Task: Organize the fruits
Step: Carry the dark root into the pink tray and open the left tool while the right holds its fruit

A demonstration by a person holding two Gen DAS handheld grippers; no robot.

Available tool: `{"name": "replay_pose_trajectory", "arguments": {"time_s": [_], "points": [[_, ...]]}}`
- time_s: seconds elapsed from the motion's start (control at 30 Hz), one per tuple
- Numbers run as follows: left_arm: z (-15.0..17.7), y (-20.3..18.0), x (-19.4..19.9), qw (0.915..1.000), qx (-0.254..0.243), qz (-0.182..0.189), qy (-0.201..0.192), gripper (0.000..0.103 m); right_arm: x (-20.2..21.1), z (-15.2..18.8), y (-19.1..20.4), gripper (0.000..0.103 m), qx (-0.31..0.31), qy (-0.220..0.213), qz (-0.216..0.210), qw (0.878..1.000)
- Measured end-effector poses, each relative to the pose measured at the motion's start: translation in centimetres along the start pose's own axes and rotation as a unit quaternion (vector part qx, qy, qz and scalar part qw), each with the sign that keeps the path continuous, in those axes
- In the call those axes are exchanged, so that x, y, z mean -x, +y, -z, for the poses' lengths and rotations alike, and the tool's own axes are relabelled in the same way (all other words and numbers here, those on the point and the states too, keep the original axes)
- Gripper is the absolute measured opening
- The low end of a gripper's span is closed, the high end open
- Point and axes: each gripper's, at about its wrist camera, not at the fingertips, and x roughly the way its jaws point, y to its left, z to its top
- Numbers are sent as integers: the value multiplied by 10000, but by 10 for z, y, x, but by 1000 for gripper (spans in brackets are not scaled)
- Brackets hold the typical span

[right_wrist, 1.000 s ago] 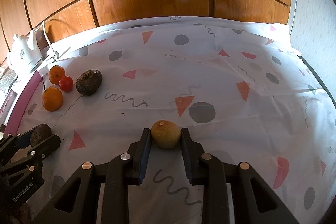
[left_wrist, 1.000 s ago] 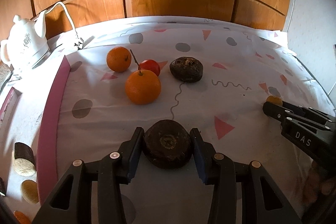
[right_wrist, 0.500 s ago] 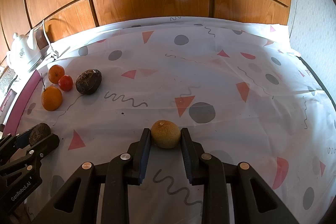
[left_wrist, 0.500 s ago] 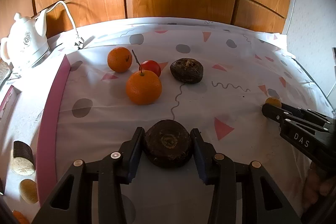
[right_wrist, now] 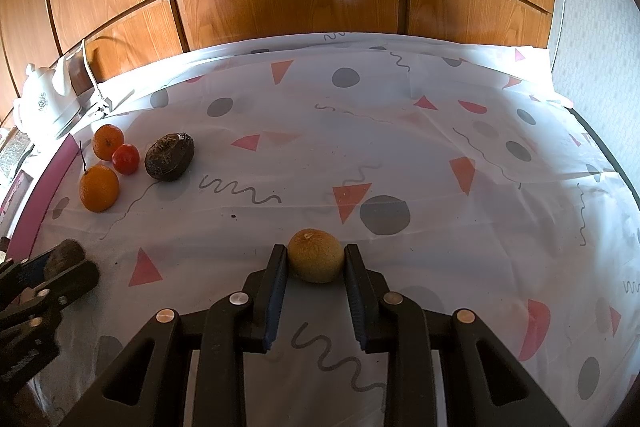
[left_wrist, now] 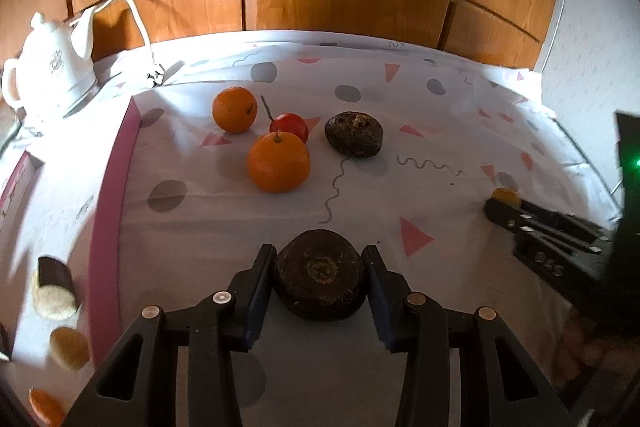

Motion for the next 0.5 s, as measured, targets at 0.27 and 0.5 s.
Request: {"name": "replay_pose_trajectory", "arguments": {"time_s": [0.27, 0.5], "points": [[-9, 28, 52, 9990, 294, 163, -291, 44, 0, -1, 3, 29, 79, 11, 94, 9999], [-16, 102, 76, 9922, 1078, -432, -455, 44, 0, -1, 6, 28, 162, 25, 178, 9997]]}}
